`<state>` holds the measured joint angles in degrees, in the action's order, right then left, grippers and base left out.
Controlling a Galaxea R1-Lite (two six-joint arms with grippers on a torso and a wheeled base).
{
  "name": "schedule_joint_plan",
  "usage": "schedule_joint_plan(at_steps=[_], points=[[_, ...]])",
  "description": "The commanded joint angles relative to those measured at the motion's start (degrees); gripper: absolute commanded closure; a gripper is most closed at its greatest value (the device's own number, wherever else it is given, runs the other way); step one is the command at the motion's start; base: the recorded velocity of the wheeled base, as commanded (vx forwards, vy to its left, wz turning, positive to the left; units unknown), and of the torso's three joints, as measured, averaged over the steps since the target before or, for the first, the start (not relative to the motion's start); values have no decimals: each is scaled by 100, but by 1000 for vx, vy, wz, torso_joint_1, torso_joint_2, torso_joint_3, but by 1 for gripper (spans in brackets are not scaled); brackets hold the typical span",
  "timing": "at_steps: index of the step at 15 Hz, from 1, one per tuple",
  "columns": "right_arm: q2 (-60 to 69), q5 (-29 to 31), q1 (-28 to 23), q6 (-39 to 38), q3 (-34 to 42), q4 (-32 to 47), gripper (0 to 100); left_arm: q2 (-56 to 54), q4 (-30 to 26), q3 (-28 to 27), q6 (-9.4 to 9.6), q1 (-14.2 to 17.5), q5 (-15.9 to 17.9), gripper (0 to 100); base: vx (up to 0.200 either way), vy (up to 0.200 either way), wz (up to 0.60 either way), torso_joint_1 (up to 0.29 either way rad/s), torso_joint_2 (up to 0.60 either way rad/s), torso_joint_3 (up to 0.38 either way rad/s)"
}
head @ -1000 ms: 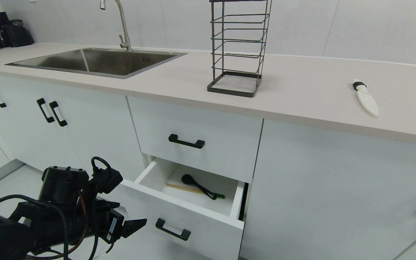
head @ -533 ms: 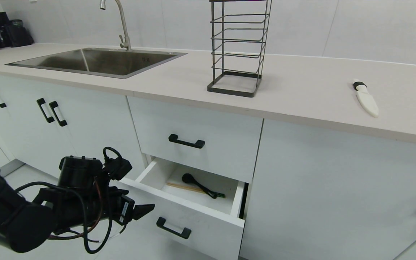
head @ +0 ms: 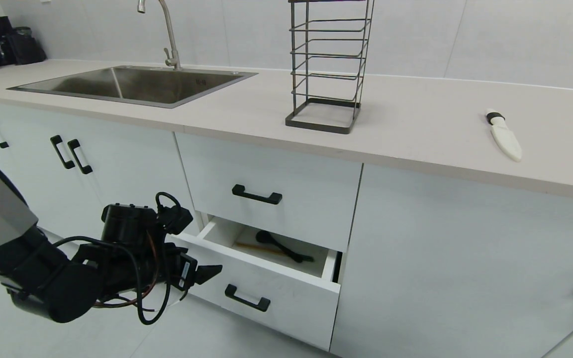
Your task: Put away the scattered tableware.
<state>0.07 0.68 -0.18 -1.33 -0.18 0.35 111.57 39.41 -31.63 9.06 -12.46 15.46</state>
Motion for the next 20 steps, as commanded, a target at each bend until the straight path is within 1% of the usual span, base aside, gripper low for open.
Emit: schedule_joint_plan(at_steps=[1, 4, 7, 10, 12, 14, 15, 18, 20], points=[[-7, 2, 1, 1, 1, 0, 0, 102, 5, -150, 0, -2, 1, 0, 0, 0, 0, 0, 0, 0], [-7, 2, 1, 1, 1, 0, 0, 287, 14, -414, -9, -37, 1, 0, 0, 0, 0, 0, 0, 0], [-7, 2, 1, 1, 1, 0, 0, 383, 137, -537, -18, -37, 1, 0, 0, 0, 0, 0, 0, 0], [-7, 2, 1, 1, 1, 0, 0, 585, 436, -660, -36, -64, 1, 0, 0, 0, 0, 0, 0, 0], [-7, 2, 1, 1, 1, 0, 0, 902, 875, -792, -229, -204, -8, 0, 0, 0, 0, 0, 0, 0], [-7, 2, 1, 1, 1, 0, 0, 1086, 1033, -994, -352, -248, -16, 0, 0, 0, 0, 0, 0, 0], [-7, 2, 1, 1, 1, 0, 0, 1104, 1042, -1029, -361, -257, -16, 0, 0, 0, 0, 0, 0, 0], [-7, 2, 1, 1, 1, 0, 0, 1086, 1060, -1029, -370, -248, -25, 0, 0, 0, 0, 0, 0, 0], [-7, 2, 1, 1, 1, 0, 0, 858, 1077, -748, -352, -248, -25, 0, 0, 0, 0, 0, 0, 0]])
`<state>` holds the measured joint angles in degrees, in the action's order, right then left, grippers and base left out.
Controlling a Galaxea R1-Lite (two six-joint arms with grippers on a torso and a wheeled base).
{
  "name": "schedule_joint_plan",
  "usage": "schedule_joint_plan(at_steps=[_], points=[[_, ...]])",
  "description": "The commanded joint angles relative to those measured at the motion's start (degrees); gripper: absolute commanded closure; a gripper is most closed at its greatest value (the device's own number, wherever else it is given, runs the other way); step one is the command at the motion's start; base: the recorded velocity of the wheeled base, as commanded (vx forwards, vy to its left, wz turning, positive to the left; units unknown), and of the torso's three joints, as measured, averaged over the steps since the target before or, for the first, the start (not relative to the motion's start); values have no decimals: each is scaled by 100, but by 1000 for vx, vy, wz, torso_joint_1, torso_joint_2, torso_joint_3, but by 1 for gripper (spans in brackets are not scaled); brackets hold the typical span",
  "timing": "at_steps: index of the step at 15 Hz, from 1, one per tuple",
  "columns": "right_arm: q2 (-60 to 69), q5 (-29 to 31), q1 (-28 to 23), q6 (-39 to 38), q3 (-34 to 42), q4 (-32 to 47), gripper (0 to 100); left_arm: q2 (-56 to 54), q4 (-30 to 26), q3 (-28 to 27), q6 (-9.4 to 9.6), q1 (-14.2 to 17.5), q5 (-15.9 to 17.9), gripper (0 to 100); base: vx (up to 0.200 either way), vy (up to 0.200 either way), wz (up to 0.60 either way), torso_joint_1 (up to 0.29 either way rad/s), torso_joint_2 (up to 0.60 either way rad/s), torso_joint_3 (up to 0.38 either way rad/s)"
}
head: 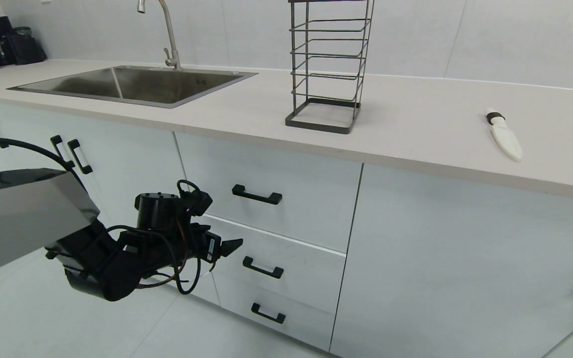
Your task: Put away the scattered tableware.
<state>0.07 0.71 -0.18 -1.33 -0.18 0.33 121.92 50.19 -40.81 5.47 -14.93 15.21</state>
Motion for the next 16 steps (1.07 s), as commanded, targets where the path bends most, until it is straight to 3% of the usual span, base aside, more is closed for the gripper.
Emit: schedule_joint_plan(at_steps=[1, 3, 5, 8, 10, 11, 13, 16], points=[[-7, 0, 1, 1, 1, 2, 0, -283, 0, 276, 15, -10, -1, 0, 0, 0, 0, 0, 0, 0], [-7, 0, 1, 1, 1, 2, 0, -696, 0, 645, 50, -18, -1, 0, 0, 0, 0, 0, 0, 0], [-7, 0, 1, 1, 1, 2, 0, -1979, -18, 1286, 217, 26, -10, 0, 0, 0, 0, 0, 0, 0], [-7, 0, 1, 1, 1, 2, 0, -3385, -71, 1577, 296, 149, -1, 0, 0, 0, 0, 0, 0, 0], [-7, 0, 1, 1, 1, 2, 0, -4132, -71, 1867, 305, 333, 8, 0, 0, 0, 0, 0, 0, 0], [-7, 0, 1, 1, 1, 2, 0, -4484, -71, 2051, 367, 447, 8, 0, 0, 0, 0, 0, 0, 0], [-7, 0, 1, 1, 1, 2, 0, -5169, -88, 2438, 666, 808, 52, 0, 0, 0, 0, 0, 0, 0], [-7, 0, 1, 1, 1, 2, 0, -6725, -88, 2983, 780, 1353, 52, 0, 0, 0, 0, 0, 0, 0]])
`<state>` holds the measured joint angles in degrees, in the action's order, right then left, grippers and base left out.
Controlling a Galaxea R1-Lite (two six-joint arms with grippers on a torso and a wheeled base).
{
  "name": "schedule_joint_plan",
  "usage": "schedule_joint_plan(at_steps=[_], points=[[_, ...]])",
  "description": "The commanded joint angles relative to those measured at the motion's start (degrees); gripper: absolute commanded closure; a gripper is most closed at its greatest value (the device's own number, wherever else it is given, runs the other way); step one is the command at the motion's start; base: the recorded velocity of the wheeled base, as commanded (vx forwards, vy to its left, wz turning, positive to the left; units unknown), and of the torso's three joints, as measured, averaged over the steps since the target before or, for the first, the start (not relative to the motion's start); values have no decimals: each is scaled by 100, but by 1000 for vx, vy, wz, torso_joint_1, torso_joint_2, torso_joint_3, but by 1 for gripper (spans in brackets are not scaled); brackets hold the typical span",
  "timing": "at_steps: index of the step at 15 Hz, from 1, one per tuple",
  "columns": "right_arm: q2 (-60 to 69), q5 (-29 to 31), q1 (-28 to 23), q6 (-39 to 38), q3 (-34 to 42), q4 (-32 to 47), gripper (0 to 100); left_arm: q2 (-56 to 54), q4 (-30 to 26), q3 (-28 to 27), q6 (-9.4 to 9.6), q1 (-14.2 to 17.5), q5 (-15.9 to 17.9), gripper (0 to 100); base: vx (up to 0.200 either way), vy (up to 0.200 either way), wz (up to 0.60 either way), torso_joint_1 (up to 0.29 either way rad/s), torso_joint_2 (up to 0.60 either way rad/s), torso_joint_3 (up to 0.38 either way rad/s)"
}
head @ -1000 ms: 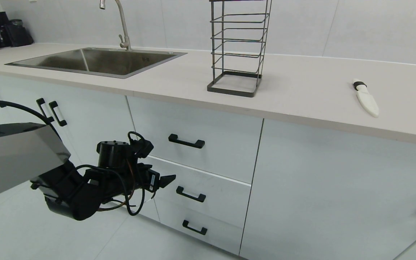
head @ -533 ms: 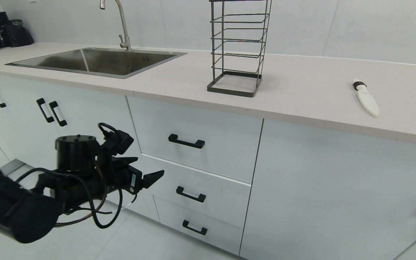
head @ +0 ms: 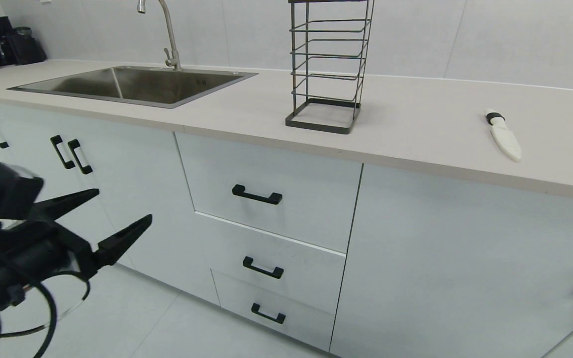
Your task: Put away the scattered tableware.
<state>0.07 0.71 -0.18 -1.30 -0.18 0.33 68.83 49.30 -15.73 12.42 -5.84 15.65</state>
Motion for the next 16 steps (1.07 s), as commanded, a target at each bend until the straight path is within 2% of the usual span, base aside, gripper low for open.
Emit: schedule_joint_plan(at_steps=[1, 3, 5, 7, 11, 13, 16], points=[[-7, 0, 1, -1, 1, 2, 0, -2084, -8, 685, 85, 566, 8, 0, 0, 0, 0, 0, 0, 0], [-7, 0, 1, -1, 1, 2, 0, -3218, -131, 869, 85, 681, 17, 0, 0, 0, 0, 0, 0, 0], [-7, 0, 1, -1, 1, 2, 0, -4202, -702, 834, 76, 654, 17, 0, 0, 0, 0, 0, 0, 0], [-7, 0, 1, -1, 1, 2, 0, -4721, -1019, 861, 59, 645, 8, 0, 0, 0, 0, 0, 0, 0], [-7, 0, 1, -1, 1, 2, 0, -5564, -1045, 1212, 103, 619, 17, 0, 0, 0, 0, 0, 0, 0], [-7, 0, 1, -1, 1, 2, 0, -5916, -1089, 1573, 111, 654, 17, 0, 0, 0, 0, 0, 0, 0], [-7, 0, 1, -1, 1, 2, 0, -6707, -2249, 1573, 67, 663, -97, 0, 0, 0, 0, 0, 0, 0]])
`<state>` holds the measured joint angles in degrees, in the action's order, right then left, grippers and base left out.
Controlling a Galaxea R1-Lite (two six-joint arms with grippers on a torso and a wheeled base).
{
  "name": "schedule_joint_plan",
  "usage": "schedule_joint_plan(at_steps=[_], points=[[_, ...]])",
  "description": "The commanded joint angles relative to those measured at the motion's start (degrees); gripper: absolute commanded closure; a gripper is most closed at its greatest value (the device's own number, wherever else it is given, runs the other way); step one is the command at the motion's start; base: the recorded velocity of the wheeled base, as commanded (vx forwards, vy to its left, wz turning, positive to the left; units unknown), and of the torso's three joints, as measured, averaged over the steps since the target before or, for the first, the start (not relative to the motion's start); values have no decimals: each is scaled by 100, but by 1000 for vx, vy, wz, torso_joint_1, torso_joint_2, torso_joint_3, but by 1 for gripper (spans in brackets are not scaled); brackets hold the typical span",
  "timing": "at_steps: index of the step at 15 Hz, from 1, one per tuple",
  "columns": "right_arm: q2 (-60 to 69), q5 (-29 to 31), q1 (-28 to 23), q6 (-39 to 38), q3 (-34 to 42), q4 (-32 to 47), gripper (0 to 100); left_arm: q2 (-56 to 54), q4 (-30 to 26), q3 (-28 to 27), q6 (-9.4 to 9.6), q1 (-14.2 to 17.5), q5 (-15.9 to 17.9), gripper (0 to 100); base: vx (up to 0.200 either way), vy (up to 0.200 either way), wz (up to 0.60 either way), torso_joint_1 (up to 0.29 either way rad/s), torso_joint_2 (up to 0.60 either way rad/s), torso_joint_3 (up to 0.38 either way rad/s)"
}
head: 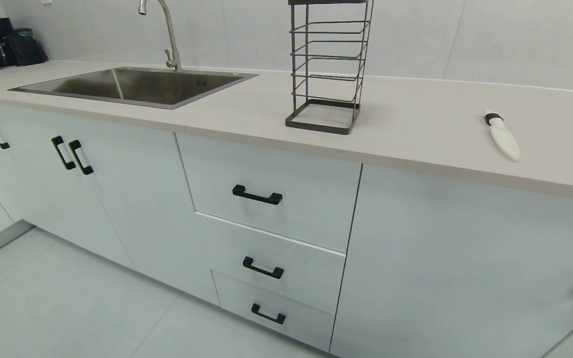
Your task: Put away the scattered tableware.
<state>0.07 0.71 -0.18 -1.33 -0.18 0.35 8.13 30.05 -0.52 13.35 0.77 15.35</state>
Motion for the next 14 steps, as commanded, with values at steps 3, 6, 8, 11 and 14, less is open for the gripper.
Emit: schedule_joint_plan(at_steps=[3, 6, 8, 11, 14], points=[[-7, 0, 1, 1, 1, 0, 0, -813, -1432, 52, 142, -68, -1113, 0, 0, 0, 0, 0, 0, 0], [-7, 0, 1, 1, 1, 0, 0, -813, -2724, 35, -17, -68, -1236, 0, 0, 0, 0, 0, 0, 0], [-7, 0, 1, 1, 1, 0, 0, -813, -2618, 52, -78, -68, -1306, 0, 0, 0, 0, 0, 0, 0], [-7, 0, 1, 1, 1, 0, 0, -813, -2733, 35, -1352, -68, -928, 0, 0, 0, 0, 0, 0, 0], [-7, 0, 9, 1, 1, 0, 0, -813, -2706, 35, -1396, -68, -1043, 0, 0, 0, 0, 0, 0, 0]])
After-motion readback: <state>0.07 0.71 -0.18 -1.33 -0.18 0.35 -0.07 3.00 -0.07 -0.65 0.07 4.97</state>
